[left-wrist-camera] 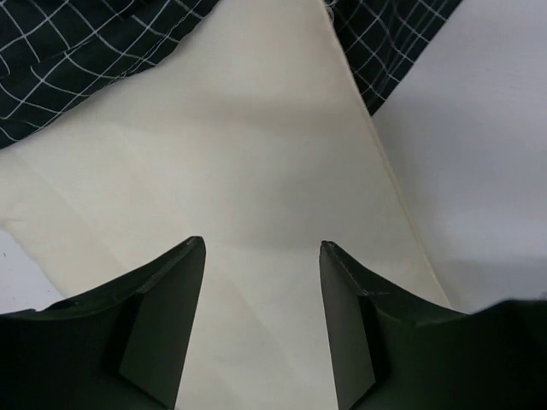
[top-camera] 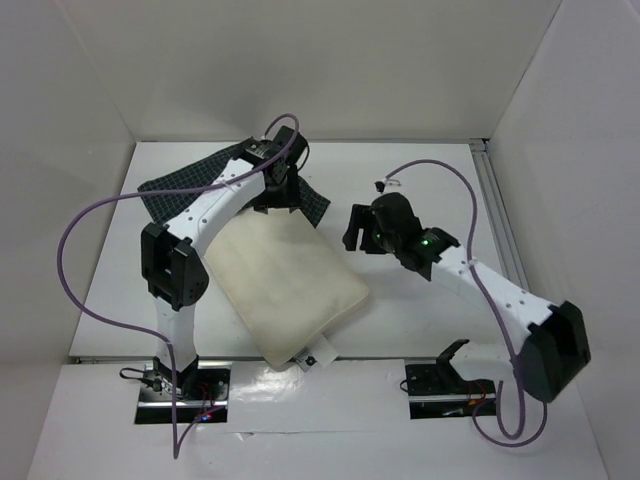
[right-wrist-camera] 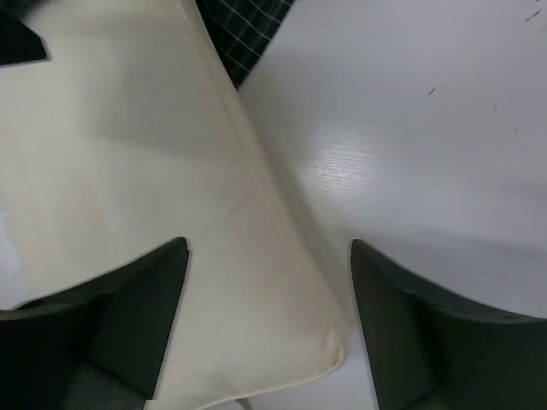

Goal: Put the pillow into the pillowcase

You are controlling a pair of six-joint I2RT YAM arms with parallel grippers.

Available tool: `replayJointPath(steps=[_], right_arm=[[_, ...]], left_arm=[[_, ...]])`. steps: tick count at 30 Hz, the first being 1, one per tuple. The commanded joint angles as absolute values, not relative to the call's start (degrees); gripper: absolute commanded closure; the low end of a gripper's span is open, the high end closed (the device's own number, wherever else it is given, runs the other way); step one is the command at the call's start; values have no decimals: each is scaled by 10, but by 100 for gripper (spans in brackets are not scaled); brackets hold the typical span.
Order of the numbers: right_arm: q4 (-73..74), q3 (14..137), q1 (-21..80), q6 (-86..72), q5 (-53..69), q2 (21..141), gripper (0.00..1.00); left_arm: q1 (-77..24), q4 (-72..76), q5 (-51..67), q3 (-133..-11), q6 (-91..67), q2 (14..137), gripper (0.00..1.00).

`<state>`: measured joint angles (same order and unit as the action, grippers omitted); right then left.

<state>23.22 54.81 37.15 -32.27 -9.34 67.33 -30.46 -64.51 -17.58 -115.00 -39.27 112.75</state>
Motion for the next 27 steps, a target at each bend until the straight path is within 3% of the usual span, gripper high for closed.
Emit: replayJointPath(steps=[1,3,5,8,9,11,13,15,18,23,27], right_arm=[[183,543,343,-280,10,752,32],[150,527,348,-290,11,770,53],[123,494,357,-305,27,792,65],[83,462,402,-333,54,811,65],[72,462,437,-340,64,819,67],[50,457,480,-351,73,819,74],[39,462,539,-356,90,811,74],[62,478,555,-356,50,795,48],[94,478,502,-334,12,773,25],[116,518,388,-278,40,806,14],[106,569,331,-249,55,864,12]], left_arm=[[-301,-657,-206,-1123,-434,1114,32],[-296,-657,-206,-1102,-434,1102,32],[-291,-647,-200,-1072,-434,1092,30],[-291,-628,-177,-1034,-428,1078,28],[-291,-621,-169,-1024,-422,1078,24],[-291,-615,-156,-1009,-422,1073,2],[-291,-609,-149,-991,-422,1068,2],[-291,-597,-142,-968,-422,1054,1],[-291,-590,-136,-934,-411,1025,0],[-291,-557,-121,-885,-393,1005,0],[-323,-549,-119,-888,-401,1017,0]])
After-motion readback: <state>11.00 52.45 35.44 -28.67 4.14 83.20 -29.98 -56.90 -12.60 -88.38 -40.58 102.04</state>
